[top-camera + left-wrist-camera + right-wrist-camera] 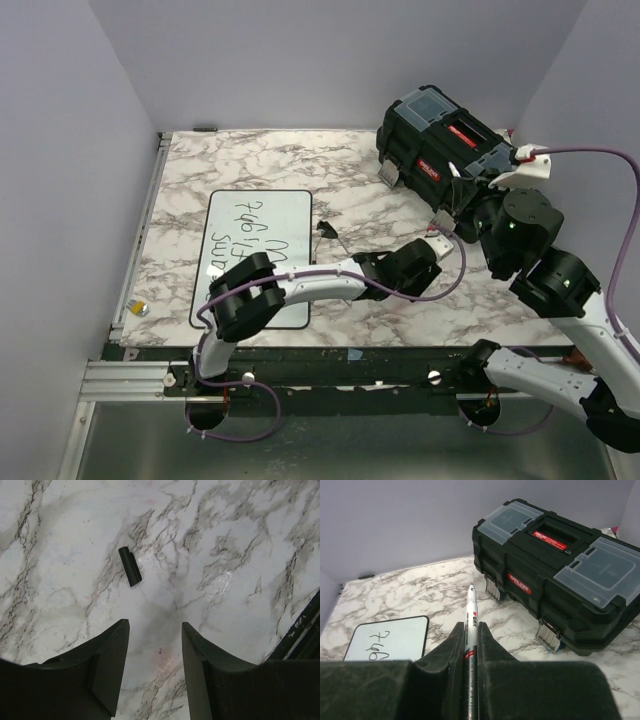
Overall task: Write a sentence on the whiteboard
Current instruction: Close the whiteboard marker at the center of the board.
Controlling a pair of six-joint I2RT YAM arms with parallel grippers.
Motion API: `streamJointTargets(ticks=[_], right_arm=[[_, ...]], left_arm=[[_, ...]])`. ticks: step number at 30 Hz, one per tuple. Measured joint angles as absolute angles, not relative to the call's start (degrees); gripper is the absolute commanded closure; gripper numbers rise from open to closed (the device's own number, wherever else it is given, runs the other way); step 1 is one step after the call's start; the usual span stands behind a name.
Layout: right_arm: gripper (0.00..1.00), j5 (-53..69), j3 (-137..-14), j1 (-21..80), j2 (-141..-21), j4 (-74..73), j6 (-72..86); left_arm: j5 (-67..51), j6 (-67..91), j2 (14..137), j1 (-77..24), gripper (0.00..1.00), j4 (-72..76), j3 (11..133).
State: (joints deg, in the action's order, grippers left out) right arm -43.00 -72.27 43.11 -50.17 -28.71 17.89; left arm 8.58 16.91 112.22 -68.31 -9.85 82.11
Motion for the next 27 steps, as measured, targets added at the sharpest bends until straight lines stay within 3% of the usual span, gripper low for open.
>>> streamJointTargets(ticks=[12, 27], right_arm=[[0.99, -35.5, -75.6, 43.1, -44.6, -30.1, 18.1], [0.99, -31.8, -75.7, 43.1, -43.5, -31.4, 18.6]], left_arm=[[10.5, 15.9, 124.3, -68.6, 0.55, -11.6, 96.5], [11.1, 16.4, 129.4, -66.5, 0.58, -15.6, 100.3]])
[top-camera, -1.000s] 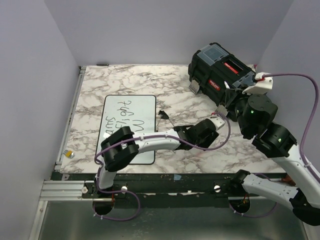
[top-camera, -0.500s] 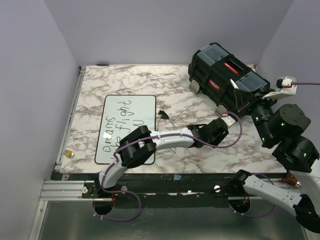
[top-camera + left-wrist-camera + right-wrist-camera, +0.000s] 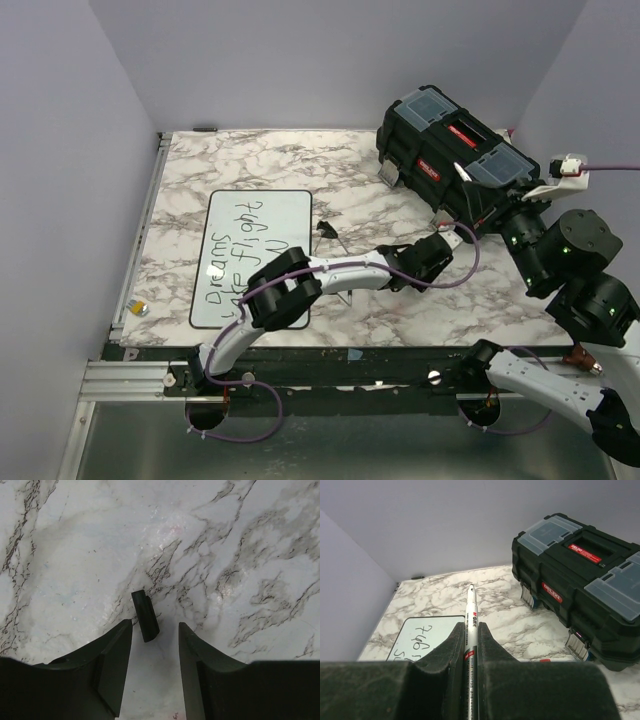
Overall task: Write a sentence on the whiteboard
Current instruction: Close the whiteboard marker at the center of the board.
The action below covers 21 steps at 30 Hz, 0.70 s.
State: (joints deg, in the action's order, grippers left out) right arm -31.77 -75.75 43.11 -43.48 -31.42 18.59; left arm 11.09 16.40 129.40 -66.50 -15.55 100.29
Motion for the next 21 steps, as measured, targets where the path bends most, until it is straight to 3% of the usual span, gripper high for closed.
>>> streamJointTargets(ticks=[4, 16, 21], right_arm=[[0.99, -31.6, -75.6, 43.1, -43.1, -31.4, 18.6], [0.99, -31.6, -75.0, 43.1, -42.6, -31.4, 18.6], [0.99, -31.6, -74.0, 43.1, -42.4, -31.4, 19.2]], left_arm=[[11.2, 17.0, 130.0, -66.3, 0.63, -16.0, 100.3], [10.9, 18.2, 130.3, -66.0, 0.99, -11.0, 97.1], [9.8, 18.5, 128.5, -66.0, 1.00, -6.2, 93.0]])
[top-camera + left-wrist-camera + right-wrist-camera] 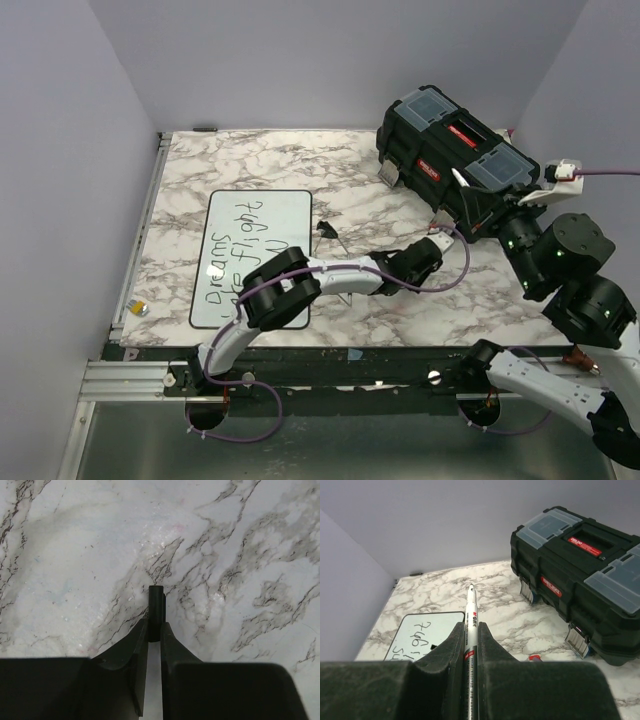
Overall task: Write a sentence on the whiteboard
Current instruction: Close the whiteboard marker at the center of the board.
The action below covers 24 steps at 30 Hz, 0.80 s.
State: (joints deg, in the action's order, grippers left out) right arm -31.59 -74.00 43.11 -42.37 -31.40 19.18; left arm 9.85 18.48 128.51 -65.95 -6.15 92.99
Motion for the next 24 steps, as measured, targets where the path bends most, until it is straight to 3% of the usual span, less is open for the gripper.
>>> streamJointTargets(ticks=[12, 24], right_arm=[[0.99, -29.1, -66.3, 43.1, -41.7, -31.4, 22.3], [0.99, -19.7, -63.9, 43.1, -41.5, -31.5, 24.0]], left_arm=[[9.2, 20.0, 113.4, -65.9, 1.00, -1.3, 74.6], [8.2, 16.9, 94.7, -65.9, 1.00, 2.6, 66.2]])
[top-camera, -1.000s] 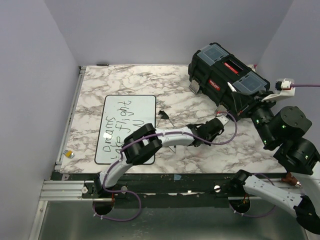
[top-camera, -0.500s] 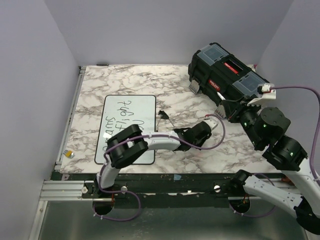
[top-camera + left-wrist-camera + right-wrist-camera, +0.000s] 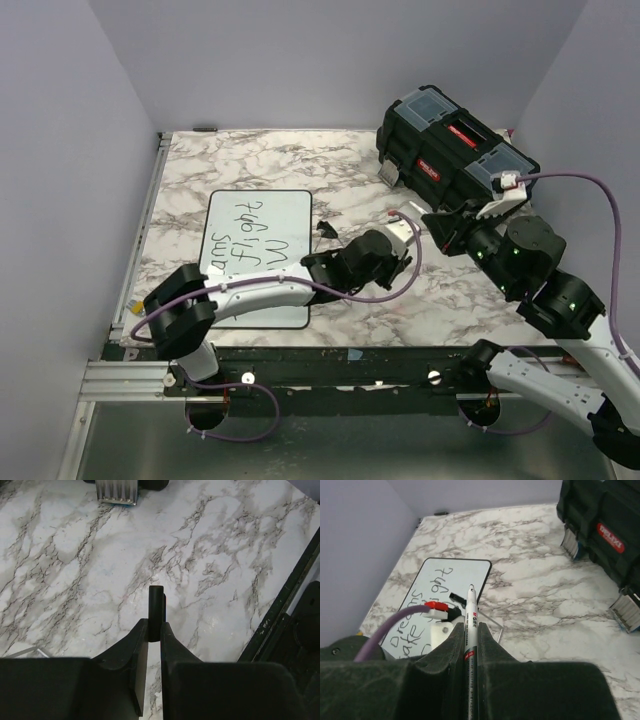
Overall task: Write a sentence on the whiteboard
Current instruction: Close the whiteboard marker at the center of the board.
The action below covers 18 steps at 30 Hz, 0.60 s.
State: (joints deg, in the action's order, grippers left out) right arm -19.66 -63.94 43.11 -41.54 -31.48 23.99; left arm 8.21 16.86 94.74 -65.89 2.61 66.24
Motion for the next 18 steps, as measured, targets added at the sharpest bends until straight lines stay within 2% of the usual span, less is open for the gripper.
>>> streamJointTargets(ticks=[8, 18], right_arm=[[0.99, -12.6, -63.5, 43.1, -41.6, -33.5, 25.7], [0.99, -6.3, -65.9, 43.1, -41.8, -39.3, 25.9]], left_arm=[[7.6, 14.1, 83.5, -65.9, 1.00, 3.0, 59.5], [9.8, 7.4, 75.1, -65.9, 1.00, 1.5, 53.8]])
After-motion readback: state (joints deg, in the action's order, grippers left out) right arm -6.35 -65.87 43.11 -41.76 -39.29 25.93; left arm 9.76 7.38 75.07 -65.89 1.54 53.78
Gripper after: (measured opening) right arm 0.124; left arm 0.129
